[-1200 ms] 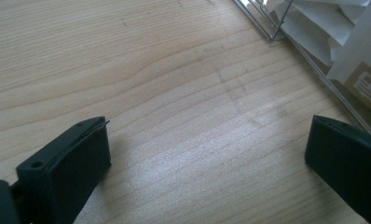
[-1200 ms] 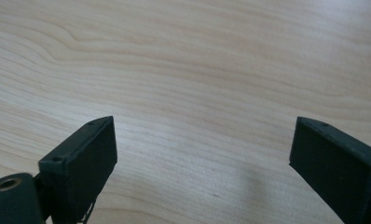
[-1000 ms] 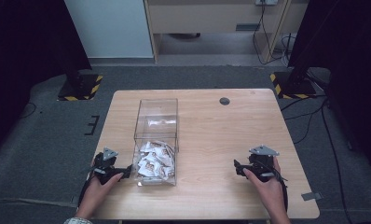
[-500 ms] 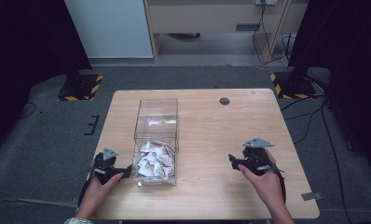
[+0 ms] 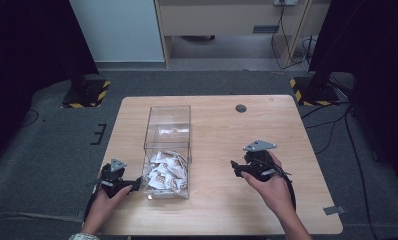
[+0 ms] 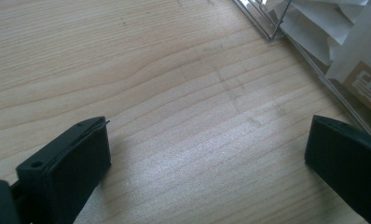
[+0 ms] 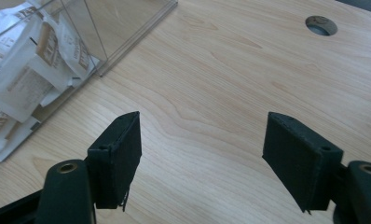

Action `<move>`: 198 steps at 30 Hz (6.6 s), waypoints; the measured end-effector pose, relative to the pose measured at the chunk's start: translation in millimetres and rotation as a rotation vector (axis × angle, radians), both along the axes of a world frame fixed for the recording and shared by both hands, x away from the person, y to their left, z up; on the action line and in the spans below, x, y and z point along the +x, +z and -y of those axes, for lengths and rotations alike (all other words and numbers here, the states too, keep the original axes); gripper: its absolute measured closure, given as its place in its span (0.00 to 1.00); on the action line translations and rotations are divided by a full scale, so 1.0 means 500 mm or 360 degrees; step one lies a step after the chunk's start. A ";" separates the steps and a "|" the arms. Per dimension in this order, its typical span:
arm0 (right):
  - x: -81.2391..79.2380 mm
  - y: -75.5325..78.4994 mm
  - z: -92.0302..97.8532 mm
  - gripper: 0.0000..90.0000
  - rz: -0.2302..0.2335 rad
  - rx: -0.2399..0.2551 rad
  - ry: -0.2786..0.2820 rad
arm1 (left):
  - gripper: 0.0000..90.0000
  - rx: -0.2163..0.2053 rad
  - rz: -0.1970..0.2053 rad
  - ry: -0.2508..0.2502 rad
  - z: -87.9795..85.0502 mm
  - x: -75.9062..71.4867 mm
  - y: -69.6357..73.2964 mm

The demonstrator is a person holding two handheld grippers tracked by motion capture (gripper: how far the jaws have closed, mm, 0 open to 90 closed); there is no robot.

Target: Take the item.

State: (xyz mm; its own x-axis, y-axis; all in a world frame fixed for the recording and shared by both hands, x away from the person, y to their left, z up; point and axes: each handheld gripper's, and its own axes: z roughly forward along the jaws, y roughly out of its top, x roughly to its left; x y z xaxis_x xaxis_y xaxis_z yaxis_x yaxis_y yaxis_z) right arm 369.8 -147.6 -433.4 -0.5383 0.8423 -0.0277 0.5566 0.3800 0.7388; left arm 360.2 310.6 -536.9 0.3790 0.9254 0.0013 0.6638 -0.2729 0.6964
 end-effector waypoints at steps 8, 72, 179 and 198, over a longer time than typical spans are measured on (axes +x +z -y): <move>0.008 0.016 -0.049 0.39 -0.0010 0.0000 0.0078 | 0.00 0.0000 0.0000 0.0000 0.000 0.000 0.000; -0.016 0.029 -0.336 0.72 -0.0049 0.0010 0.0673 | 0.00 -0.0003 0.0000 -0.0003 0.000 0.001 0.000; 0.017 0.146 -0.233 1.00 0.0101 0.0103 0.0580 | 0.00 -0.0003 0.0000 -0.0003 0.000 0.001 0.000; 0.056 0.142 -0.143 1.00 0.0120 0.0099 0.0433 | 0.00 -0.0004 0.0000 -0.0003 0.000 0.002 0.000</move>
State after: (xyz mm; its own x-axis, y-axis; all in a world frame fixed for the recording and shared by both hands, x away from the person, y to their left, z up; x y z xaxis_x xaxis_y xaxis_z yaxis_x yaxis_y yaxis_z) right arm 397.7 -76.1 -362.4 -0.7430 0.6686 -0.0290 0.3832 0.4606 0.8007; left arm 361.0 310.5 -536.9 0.3807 0.9247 -0.0008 0.6632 -0.2725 0.6970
